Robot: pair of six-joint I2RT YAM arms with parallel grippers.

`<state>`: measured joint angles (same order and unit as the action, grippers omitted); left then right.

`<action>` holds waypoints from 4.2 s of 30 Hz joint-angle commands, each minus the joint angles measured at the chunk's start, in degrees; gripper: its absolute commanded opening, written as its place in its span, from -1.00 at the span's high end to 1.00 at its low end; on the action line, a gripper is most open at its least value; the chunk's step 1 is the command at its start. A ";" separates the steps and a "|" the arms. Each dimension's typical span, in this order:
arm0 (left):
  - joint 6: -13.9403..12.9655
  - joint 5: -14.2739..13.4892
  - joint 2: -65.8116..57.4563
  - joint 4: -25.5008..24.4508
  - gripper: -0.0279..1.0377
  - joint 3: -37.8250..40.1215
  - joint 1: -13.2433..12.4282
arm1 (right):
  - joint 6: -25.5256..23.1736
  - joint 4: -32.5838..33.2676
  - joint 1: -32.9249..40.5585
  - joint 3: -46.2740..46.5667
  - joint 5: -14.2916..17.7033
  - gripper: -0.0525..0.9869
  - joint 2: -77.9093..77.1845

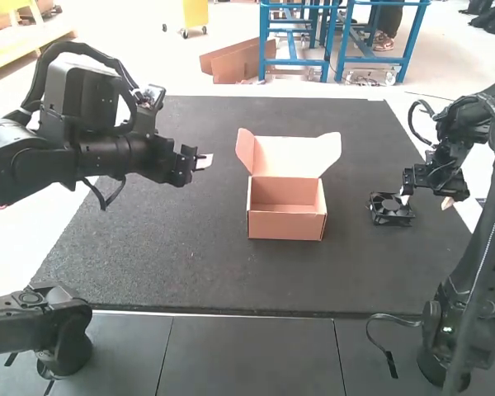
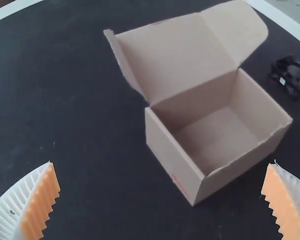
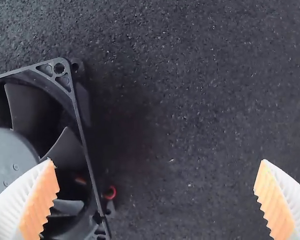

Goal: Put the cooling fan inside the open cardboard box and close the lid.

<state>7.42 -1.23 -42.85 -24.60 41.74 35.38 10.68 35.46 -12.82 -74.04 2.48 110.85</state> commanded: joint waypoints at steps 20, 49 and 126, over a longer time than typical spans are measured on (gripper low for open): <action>0.58 0.62 -0.22 0.17 -0.85 1.42 0.04 | -1.98 1.54 -0.01 -0.32 2.00 -0.55 4.11; 0.58 0.27 -0.13 -0.45 -0.85 0.72 -0.04 | -11.73 15.69 2.45 -4.18 -18.48 0.93 -21.20; -2.85 0.44 4.09 -5.02 -0.85 4.67 -1.19 | -37.22 0.57 40.50 1.18 -10.13 0.93 -6.70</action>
<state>5.17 -1.23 -39.68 -30.04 43.55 34.35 -26.17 36.82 27.68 -73.03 -8.23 104.12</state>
